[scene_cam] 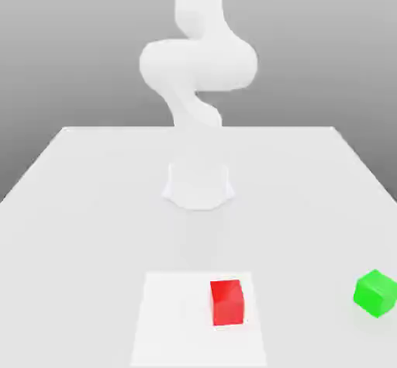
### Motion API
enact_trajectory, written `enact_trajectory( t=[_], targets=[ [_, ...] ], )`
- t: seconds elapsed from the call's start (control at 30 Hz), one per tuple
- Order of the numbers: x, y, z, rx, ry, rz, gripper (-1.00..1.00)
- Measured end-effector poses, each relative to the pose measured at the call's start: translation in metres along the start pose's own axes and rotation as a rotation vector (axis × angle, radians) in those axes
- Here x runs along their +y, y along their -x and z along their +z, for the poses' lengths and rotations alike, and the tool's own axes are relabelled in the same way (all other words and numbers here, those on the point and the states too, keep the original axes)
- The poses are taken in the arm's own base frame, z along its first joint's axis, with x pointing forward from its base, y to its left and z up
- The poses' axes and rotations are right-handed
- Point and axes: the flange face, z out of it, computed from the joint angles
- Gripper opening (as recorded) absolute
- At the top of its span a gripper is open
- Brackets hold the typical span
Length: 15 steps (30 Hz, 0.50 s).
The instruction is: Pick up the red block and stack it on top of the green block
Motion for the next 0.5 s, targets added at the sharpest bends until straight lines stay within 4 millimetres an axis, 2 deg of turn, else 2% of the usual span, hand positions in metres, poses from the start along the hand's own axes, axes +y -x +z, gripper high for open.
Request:
enact_trajectory(
  t=[0.13, 0.27, 0.4, 0.5],
  targets=[
    [0.012, 0.024, 0.097, -0.108, 0.095, -0.016, 0.00],
    [0.035, 0.060, 0.180, -0.209, 0.187, -0.031, 0.00],
    [0.069, 0.105, 0.251, -0.309, 0.280, -0.049, 0.00],
    [0.101, 0.144, 0.295, -0.383, 0.351, -0.062, 0.00]
  ],
)
